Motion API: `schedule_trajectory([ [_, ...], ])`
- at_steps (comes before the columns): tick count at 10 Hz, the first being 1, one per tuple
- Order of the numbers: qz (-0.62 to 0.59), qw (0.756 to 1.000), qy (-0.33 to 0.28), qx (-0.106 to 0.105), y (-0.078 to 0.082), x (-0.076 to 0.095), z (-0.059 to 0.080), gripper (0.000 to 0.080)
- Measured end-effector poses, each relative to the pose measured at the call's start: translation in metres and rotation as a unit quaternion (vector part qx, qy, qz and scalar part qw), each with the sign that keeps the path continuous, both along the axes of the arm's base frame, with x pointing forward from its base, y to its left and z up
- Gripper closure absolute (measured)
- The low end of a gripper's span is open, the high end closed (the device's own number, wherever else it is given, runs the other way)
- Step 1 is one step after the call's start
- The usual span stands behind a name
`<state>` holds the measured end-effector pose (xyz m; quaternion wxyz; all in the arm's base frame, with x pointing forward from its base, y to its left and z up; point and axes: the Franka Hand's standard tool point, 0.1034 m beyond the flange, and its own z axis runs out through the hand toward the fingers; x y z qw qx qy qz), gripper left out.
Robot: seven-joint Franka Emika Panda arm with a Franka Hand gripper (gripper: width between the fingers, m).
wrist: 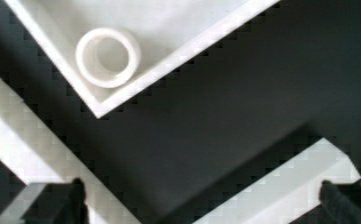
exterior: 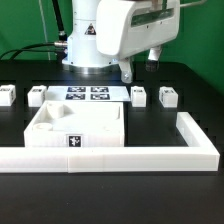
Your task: Assemble square table
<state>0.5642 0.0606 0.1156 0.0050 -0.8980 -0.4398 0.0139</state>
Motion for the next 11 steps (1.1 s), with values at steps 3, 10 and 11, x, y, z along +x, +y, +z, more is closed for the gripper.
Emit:
schedule_trajectory([
  [3,0.0,1.0,0.0,0.0,0.0,0.0,0.0,0.015],
  [10,0.115,0.993,0.003,0.006,-0.017,-0.028,-0.024,0.015],
  [11,0.114,0.993,0.003,0.006,-0.017,-0.028,-0.025,0.015],
])
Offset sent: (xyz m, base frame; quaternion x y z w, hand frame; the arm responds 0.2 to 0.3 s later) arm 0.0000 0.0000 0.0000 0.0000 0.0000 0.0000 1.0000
